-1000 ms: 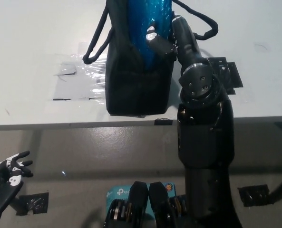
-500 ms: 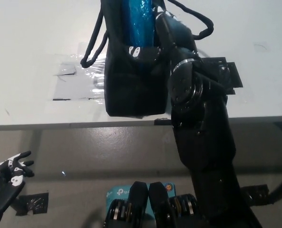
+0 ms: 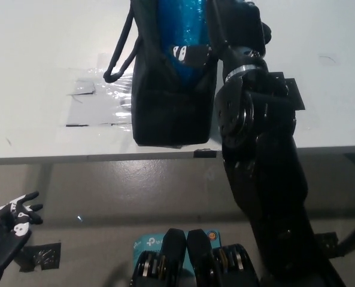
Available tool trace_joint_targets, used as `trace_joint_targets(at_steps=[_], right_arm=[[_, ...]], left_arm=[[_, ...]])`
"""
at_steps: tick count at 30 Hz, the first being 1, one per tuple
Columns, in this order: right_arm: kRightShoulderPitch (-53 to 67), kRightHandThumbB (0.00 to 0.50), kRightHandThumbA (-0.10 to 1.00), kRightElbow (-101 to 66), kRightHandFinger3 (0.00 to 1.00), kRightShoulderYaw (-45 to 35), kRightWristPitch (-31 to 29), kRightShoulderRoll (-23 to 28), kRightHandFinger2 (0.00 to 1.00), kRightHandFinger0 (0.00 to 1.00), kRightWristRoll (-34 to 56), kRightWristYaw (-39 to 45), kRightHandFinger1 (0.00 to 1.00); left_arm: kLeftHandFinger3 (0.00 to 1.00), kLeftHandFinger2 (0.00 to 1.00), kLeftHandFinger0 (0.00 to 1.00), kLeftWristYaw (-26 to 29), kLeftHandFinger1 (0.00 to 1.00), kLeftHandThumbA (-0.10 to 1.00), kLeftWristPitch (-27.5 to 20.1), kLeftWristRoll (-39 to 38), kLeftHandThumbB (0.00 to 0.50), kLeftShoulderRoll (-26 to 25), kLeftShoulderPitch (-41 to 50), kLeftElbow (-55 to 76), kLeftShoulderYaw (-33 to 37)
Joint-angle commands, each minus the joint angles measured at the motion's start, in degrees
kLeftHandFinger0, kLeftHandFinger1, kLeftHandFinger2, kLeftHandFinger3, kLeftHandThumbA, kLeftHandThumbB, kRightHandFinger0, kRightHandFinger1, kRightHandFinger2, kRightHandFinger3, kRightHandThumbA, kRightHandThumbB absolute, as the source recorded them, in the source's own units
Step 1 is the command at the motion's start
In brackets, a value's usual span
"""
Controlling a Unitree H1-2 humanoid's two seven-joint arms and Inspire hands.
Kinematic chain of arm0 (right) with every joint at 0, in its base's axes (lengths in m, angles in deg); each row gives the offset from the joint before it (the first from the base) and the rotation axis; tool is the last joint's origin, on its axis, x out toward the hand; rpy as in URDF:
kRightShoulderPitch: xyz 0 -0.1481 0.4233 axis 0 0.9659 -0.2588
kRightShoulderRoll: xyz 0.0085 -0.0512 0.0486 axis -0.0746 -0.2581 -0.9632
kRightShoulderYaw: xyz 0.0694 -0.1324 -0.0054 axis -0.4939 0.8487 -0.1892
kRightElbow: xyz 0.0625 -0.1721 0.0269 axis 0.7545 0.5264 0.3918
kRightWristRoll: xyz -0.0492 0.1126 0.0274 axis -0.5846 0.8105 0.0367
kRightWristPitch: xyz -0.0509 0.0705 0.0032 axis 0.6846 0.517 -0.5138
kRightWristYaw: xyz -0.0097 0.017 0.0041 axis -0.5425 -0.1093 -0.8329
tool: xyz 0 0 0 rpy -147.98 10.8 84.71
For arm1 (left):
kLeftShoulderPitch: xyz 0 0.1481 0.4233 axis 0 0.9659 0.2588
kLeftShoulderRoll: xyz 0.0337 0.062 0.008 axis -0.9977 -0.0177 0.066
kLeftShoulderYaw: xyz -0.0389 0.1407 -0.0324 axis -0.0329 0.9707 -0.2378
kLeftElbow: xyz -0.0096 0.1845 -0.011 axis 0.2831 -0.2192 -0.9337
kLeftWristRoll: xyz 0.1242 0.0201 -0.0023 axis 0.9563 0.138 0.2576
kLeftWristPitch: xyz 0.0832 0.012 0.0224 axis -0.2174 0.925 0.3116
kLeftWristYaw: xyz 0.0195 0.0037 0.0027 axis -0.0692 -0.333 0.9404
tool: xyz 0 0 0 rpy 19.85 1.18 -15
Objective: The robot uses its right hand to pick up a stack of plates kept in the middle of the desk and put it inside a bag kept next to it
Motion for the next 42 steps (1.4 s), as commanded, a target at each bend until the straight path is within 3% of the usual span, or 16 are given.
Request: trace_joint_targets(at_steps=[1,4,6,12,20,24,30,32,37,40,42], right_arm=[[-2.4,0.355,0.86,-1.5,1.00,1.5,0.2,1.2,1.00,1.00,0.8,-3.7,1.00],[-2.4,0.335,0.84,-1.1,1.00,1.9,0.2,1.5,1.00,1.00,1.5,-4.6,1.00],[-1.5,0.356,0.83,0.0,1.00,2.5,0.2,1.3,1.00,1.00,2.0,-6.1,1.00],[-2.3,0.372,0.96,0.1,1.00,2.5,-0.8,4.1,1.00,1.00,5.0,-7.1,1.00],[-7.0,0.390,1.00,-2.9,1.00,1.6,-1.0,10.2,1.00,1.00,7.4,-4.9,1.00],[-7.9,0.336,1.00,-8.8,1.00,-0.6,-1.8,15.5,1.00,1.00,11.8,-1.7,1.00],[-7.1,0.302,1.00,-18.3,1.00,-5.5,-1.4,24.0,1.00,1.00,18.3,1.4,1.00],[-3.4,0.266,1.00,-23.6,1.00,-8.5,-1.1,27.3,1.00,1.00,21.4,2.0,1.00],[5.0,0.248,0.79,-28.6,1.00,-14.4,-0.3,27.4,1.00,1.00,28.9,-1.8,1.00],[10.1,0.193,0.60,-28.3,1.00,-19.1,-2.4,25.9,1.00,1.00,35.7,-5.7,1.00],[11.8,0.182,0.56,-28.2,1.00,-20.5,-3.3,25.3,1.00,1.00,38.0,-6.7,1.00]], left_arm=[[1.00,0.80,0.65,-0.6,0.73,-0.10,-1.3,0.1,0.448,-0.9,0.4,0.6,0.0],[1.00,0.80,0.65,-0.7,0.73,-0.10,-1.7,0.0,0.448,-0.9,0.3,0.4,0.0],[1.00,0.79,0.65,-0.9,0.73,-0.10,-1.4,-0.2,0.449,-1.0,0.4,0.6,0.1],[1.00,0.79,0.67,-0.6,0.74,-0.10,-0.7,0.3,0.441,-0.9,1.0,1.1,0.4],[1.00,0.76,0.61,-1.0,0.71,-0.10,-2.0,0.2,0.456,-1.1,1.3,0.0,0.5],[1.00,0.76,0.61,-0.9,0.71,-0.10,-1.7,0.4,0.453,-1.3,1.8,0.4,0.5],[1.00,0.78,0.63,-1.0,0.73,-0.10,-1.4,0.6,0.453,-1.6,1.7,0.4,0.7],[1.00,0.78,0.64,-1.1,0.73,-0.10,-1.5,0.6,0.454,-1.7,1.9,0.4,0.7],[1.00,0.77,0.64,-1.2,0.73,-0.10,-1.5,0.6,0.449,-1.8,1.9,0.1,0.8],[1.00,0.77,0.63,-1.3,0.72,-0.10,-1.6,0.5,0.451,-1.9,1.9,-0.1,0.9],[1.00,0.76,0.64,-1.3,0.72,-0.10,-1.6,0.5,0.447,-2.0,1.9,-0.1,1.0]])
